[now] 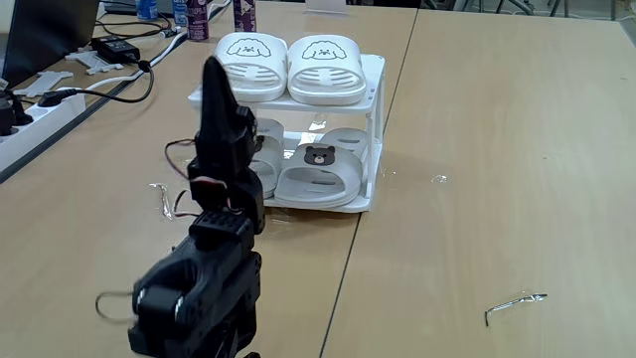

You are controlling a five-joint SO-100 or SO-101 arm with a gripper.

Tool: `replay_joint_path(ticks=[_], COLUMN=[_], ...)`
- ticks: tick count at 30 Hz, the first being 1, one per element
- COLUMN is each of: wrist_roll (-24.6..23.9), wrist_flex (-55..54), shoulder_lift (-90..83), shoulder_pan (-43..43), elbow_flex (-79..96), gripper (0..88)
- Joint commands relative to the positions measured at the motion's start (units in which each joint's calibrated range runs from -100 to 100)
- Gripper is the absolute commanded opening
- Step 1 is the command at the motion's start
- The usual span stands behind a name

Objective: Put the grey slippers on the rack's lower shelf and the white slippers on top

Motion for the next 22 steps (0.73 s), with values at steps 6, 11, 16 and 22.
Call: replay_joint_path(ticks=[6,11,16,22], wrist_roll=[0.4,0.4,0.4,0.4], wrist_flex=[-5.7,-5.3,-5.3,-5.2], shoulder_lift=[-11.4,-11.0,-11.0,-11.0], shoulder_pan=[-0.1,-0.1,-0.1,-0.1], elbow_flex=[0.3,0.3,0.3,0.3], gripper=[0.6,0.6,0.6,0.6])
